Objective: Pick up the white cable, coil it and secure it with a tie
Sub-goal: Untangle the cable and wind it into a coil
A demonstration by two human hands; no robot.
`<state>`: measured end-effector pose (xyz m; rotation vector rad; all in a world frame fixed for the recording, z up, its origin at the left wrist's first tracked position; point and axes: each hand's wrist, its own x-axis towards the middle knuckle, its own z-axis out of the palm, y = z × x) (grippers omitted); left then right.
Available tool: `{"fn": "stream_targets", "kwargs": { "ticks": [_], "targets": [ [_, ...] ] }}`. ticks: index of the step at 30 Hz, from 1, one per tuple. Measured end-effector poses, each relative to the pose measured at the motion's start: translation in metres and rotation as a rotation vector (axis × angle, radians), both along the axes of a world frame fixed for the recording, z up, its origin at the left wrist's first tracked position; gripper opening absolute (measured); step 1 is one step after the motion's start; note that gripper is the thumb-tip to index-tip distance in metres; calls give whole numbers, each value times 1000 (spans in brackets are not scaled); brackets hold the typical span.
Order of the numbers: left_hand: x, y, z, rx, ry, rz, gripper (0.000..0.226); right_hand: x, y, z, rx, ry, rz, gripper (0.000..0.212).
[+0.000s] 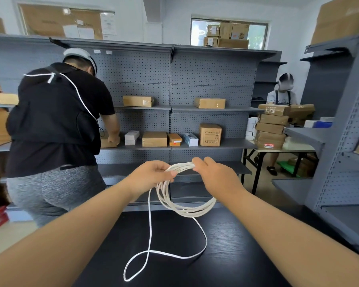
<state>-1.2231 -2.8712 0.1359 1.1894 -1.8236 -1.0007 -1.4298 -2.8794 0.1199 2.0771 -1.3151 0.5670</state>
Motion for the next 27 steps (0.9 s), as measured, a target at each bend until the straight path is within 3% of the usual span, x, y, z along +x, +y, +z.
{"fn": "stream_targets", "kwargs": {
  "ticks": [4, 9, 13, 17, 22, 27],
  "targets": [
    [2, -1, -1, 66, 70, -22, 5, -7, 1, 0, -64, 53, -2, 39],
    [-4, -4, -4, -59, -32, 169, 12, -9, 1, 1, -70, 9, 10, 30],
    [-15, -3, -9, -256, -167, 283, 14, -5, -2, -2, -26, -142, 12, 15],
    [-23, 1, -17, -261, 53, 282, 17, 0, -8, -5, 97, -342, -2, 12],
    [-32, 2, -27, -318, 140, 273, 12, 1, -11, -6, 176, -566, -17, 16],
    [-37, 1, -25, -440, -17, 359, 17, 6, -8, -10, 262, -685, -23, 16]
  ]
}}
